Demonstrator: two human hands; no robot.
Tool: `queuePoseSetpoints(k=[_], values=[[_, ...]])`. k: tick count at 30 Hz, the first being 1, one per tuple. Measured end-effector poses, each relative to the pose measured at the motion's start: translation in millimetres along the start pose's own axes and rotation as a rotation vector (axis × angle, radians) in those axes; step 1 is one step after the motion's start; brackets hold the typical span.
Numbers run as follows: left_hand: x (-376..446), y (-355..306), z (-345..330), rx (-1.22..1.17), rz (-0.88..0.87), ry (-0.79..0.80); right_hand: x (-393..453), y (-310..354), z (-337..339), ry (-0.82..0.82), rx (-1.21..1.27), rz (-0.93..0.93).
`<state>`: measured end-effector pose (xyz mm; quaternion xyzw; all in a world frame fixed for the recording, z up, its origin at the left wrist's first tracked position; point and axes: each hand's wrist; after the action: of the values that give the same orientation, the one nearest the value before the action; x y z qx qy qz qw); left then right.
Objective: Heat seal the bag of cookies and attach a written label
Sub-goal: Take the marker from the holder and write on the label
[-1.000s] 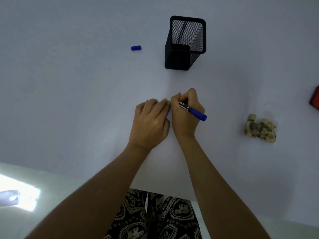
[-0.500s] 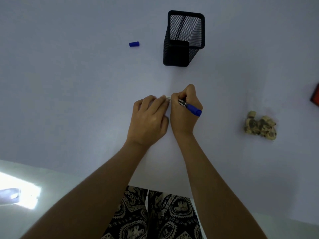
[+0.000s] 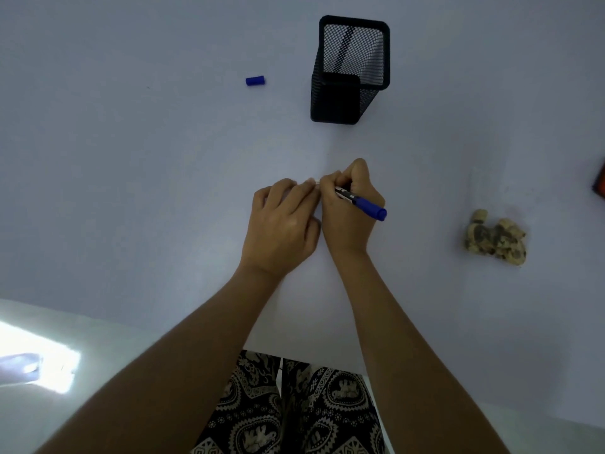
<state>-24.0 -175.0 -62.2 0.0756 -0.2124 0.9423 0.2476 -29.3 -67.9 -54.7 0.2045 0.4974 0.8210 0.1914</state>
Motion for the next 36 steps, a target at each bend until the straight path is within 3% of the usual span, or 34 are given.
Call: queuePoseSetpoints(k=[36], values=[[-1.5,-1.0,1.4,0.009,0.016,0.036,2.5,-2.4,0.2,-0.123,-0.037,-0.066]])
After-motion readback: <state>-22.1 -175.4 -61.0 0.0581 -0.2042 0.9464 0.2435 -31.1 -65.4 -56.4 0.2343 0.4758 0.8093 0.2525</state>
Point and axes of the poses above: each hand's wrist, its own x-axis towards the middle knuckle, its own z-axis out of the back of the hand, y = z × x
